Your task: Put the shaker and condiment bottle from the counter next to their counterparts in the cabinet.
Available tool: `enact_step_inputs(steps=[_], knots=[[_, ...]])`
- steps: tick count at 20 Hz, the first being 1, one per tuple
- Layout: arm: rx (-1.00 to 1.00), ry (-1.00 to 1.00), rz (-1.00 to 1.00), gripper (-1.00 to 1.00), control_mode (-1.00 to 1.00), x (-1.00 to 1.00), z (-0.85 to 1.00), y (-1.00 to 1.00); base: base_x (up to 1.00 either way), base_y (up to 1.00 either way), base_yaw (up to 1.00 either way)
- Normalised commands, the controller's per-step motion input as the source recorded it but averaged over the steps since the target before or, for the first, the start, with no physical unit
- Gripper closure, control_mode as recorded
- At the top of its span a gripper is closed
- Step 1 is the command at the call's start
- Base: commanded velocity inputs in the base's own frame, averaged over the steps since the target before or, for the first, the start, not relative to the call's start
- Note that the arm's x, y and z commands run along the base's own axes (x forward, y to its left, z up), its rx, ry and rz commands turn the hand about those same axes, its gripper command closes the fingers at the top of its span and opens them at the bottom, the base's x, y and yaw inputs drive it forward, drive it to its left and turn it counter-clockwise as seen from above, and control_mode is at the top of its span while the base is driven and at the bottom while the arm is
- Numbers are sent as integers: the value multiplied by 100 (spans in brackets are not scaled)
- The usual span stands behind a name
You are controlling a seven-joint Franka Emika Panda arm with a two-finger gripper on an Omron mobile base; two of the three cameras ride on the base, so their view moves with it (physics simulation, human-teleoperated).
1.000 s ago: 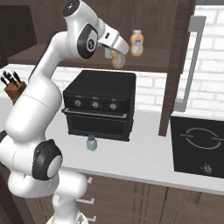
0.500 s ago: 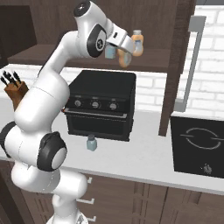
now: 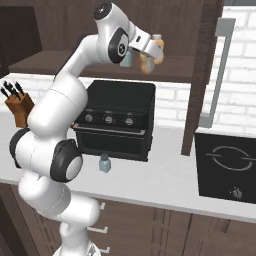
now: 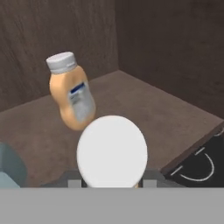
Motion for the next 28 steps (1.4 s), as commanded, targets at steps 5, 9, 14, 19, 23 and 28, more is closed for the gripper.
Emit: enact_step_inputs(steps=[5, 9, 14, 19, 23, 28], knots=[[0, 0, 0, 100, -100, 40, 0, -15, 0, 0, 0], [0, 0, 0, 100, -100, 40, 0, -13, 0, 0, 0], [0, 0, 0, 100, -100, 40, 0, -11, 0, 0, 0], [0, 0, 0, 100, -100, 38, -1, -13, 0, 0, 0], [0, 0, 0, 100, -100, 38, -7, -15, 0, 0, 0], [0, 0, 0, 100, -100, 35, -6, -17, 0, 0, 0]])
